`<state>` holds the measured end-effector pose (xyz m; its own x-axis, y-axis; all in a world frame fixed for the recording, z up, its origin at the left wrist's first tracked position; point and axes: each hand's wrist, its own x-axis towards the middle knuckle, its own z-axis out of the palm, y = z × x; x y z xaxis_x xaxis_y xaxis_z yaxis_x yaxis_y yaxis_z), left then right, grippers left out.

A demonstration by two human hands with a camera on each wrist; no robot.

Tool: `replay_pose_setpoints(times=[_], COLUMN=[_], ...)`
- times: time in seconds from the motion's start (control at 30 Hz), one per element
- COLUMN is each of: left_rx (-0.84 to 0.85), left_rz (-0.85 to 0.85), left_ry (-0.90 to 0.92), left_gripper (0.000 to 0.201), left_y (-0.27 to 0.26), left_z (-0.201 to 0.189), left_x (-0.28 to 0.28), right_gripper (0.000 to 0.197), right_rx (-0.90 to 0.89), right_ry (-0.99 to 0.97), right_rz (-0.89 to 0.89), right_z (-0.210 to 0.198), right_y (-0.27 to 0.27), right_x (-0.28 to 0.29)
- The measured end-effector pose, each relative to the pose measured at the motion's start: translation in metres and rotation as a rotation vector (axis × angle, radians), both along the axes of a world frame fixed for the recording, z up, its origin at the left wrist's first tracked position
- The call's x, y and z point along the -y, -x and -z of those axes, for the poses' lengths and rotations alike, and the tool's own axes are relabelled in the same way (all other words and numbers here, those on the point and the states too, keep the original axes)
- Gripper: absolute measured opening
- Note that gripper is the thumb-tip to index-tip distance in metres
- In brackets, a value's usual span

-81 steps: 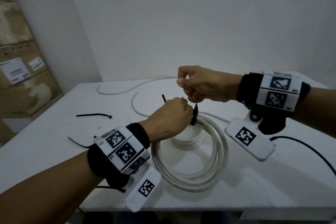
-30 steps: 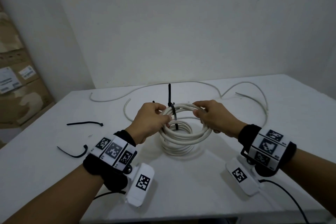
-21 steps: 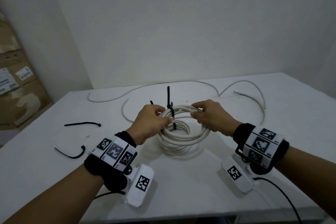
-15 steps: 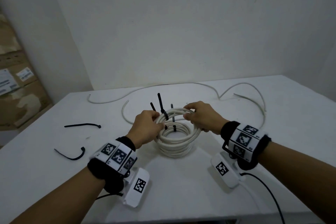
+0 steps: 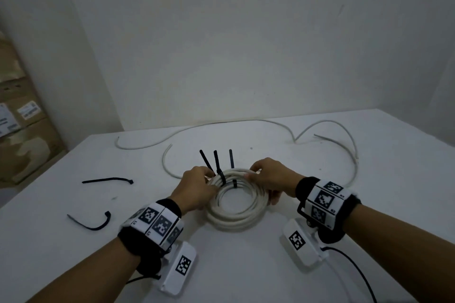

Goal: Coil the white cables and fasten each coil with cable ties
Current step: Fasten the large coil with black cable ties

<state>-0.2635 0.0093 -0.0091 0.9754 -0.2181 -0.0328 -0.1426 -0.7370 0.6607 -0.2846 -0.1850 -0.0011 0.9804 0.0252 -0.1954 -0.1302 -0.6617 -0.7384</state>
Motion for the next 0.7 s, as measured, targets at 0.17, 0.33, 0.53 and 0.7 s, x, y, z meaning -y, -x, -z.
replay_pose_setpoints(times=[0.17, 0.33, 0.53, 0.7], left_rx=[-0.037, -0.090, -0.052, -0.037], left_rz=[-0.026, -0.011, -0.009, 0.064], left_ry=[0.014, -0.009, -0.041, 0.023], left_gripper=[0.032, 0.030, 0.017, 0.016], left_y=[-0.002, 0.001, 0.009, 0.015], left_z=[-0.002, -0.003, -0.022, -0.046], left_x=[-0.003, -0.006, 0.000, 0.030], right_gripper=[0.020, 0.024, 0.023, 0.020], right_rx=[0.060, 0.006, 0.069, 0.090], right_ry=[0.049, 0.093, 0.130, 0.131], right_rz=[-0.015, -0.010, -0.045, 0.006], right_z=[-0.009, -0.002, -0.005, -0.024], right_y=[-0.006, -0.008, -0.005, 0.006], right_x=[-0.003, -0.005, 0.000, 0.039])
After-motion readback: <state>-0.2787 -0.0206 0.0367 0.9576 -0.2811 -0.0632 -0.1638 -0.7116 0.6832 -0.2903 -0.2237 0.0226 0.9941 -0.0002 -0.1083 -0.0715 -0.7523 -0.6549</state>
